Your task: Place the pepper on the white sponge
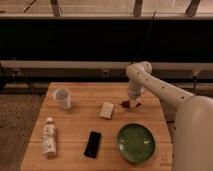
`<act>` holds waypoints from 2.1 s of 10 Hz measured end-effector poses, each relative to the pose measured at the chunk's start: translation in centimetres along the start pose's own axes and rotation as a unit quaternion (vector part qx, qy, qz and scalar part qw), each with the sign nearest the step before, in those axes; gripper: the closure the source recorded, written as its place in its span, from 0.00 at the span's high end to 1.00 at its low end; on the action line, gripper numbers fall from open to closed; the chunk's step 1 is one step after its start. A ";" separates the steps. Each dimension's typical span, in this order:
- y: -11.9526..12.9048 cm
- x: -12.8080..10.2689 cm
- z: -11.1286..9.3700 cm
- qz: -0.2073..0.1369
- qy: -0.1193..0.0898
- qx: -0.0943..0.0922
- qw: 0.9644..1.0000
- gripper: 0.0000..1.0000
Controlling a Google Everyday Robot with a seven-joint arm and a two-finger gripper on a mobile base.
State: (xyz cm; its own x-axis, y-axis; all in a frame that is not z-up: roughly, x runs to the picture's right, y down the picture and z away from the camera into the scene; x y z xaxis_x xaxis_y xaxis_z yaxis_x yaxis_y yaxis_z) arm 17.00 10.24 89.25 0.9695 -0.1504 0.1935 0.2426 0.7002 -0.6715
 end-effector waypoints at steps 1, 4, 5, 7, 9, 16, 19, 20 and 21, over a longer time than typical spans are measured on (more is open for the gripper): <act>0.2 0.0 -0.1 -0.002 0.004 0.001 1.000 0.40; 0.1 -1.4 0.6 -0.011 0.006 -0.003 1.000 0.12; 0.3 -1.5 0.9 -0.013 0.006 -0.006 1.000 0.03; 0.6 -1.6 1.0 -0.013 0.004 -0.008 1.000 0.01; 0.7 -1.9 0.6 -0.023 -0.002 -0.003 1.000 0.18; 0.5 -2.4 -1.1 -0.057 -0.003 0.014 0.998 0.79; -0.6 -1.6 -0.9 -0.053 -0.002 0.024 0.998 0.80; -1.0 -1.5 -0.9 -0.053 -0.001 0.027 0.998 0.80; -1.3 -1.4 -0.7 -0.053 -0.001 0.027 0.998 0.80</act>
State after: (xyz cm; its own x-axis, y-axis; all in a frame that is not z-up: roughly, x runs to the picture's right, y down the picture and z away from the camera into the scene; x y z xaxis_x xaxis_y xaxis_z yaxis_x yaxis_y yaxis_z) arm 15.36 9.06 89.33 0.9384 -0.2248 0.2623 0.3416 0.7168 -0.6078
